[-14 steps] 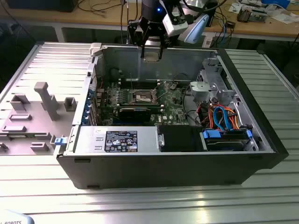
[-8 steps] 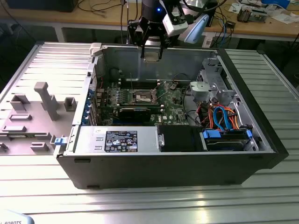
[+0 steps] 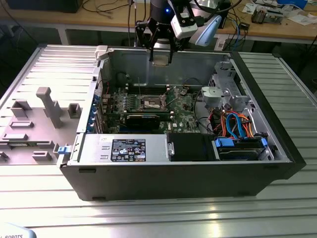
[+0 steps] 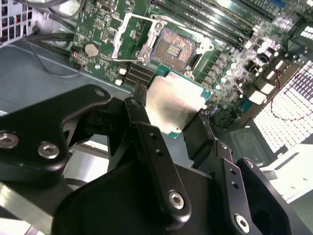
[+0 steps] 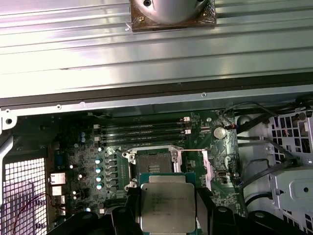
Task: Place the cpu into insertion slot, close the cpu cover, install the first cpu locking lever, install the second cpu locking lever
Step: 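Place the cpu into insertion slot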
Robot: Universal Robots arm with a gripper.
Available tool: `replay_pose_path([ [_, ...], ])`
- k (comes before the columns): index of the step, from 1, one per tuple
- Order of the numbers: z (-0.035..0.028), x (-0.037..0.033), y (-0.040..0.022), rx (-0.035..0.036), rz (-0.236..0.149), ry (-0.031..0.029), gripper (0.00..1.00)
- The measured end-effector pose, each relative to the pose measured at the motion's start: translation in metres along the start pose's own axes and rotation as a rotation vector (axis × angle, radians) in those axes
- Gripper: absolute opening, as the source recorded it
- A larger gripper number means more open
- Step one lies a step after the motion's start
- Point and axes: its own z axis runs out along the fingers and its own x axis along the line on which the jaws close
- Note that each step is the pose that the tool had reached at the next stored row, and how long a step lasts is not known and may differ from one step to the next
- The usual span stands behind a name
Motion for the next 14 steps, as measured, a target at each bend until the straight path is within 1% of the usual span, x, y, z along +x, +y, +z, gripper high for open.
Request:
replay_pose_path([
  [3,0.0,0.0,0.0,0.0,0.0,0.0,0.54],
  [5,0.0,0.0,0.0,-0.0001,0.007,-0.0006,0.54],
  [7,0.0,0.0,0.0,-0.0008,0.042,-0.0038,0.54],
  [14,0.0,0.0,0.0,-0.0009,0.045,-0.0041,0.54],
])
